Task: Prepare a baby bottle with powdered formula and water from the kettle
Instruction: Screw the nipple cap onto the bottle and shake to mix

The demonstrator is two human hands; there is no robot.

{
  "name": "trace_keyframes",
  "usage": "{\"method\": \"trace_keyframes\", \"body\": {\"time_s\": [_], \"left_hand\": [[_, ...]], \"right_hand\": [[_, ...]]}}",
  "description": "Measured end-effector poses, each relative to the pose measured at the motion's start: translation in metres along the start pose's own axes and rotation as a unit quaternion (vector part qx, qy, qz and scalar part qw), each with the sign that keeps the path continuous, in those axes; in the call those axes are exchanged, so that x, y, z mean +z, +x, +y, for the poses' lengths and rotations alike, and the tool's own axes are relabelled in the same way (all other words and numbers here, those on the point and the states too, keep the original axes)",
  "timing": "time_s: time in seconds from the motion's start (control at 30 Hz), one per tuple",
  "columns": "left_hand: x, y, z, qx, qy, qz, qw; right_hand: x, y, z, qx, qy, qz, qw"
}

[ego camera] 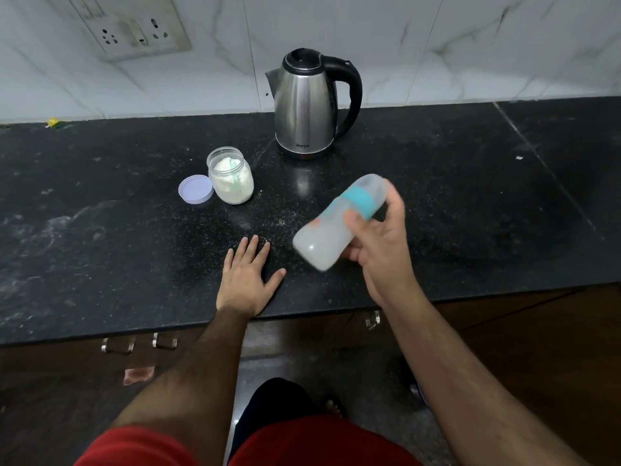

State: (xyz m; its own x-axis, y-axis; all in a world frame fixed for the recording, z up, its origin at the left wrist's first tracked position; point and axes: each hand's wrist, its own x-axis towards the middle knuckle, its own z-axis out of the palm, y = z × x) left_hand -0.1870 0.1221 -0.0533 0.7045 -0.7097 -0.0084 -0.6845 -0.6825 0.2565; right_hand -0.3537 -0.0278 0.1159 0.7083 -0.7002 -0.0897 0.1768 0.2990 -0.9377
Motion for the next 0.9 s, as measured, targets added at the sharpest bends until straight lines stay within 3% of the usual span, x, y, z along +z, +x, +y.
{"method": "trace_keyframes", "body": {"time_s": [0.07, 0.23, 0.4, 0.57, 0.73, 0.9], "left_hand": [[0.0, 0.0, 0.0, -0.002, 0.0, 0.0, 1.0], [0.003, 0.0, -0.002, 0.002, 0.01, -0.002, 1.0], [0.003, 0.0, -0.001, -0.003, 0.013, -0.006, 1.0], [0.002, 0.0, -0.001, -0.001, 0.011, -0.007, 1.0], [0.003, 0.0, -0.002, 0.0, 0.014, -0.003, 1.0], [0.001, 0.001, -0.001, 0.0, 0.013, -0.006, 1.0]], "right_hand": [[0.0, 0.005, 0.001, -0.007, 0.025, 0.031, 0.999], [0.007, -0.003, 0.002, 0.03, -0.026, -0.043, 0.998], [-0.001, 0.008, -0.002, 0.0, 0.02, 0.046, 0.999], [0.003, -0.001, -0.006, 0.044, -0.049, -0.069, 0.995], [0.003, 0.007, -0.005, 0.003, 0.007, 0.019, 1.0], [0.002, -0.002, -0.006, 0.051, -0.052, -0.082, 0.994]]}}
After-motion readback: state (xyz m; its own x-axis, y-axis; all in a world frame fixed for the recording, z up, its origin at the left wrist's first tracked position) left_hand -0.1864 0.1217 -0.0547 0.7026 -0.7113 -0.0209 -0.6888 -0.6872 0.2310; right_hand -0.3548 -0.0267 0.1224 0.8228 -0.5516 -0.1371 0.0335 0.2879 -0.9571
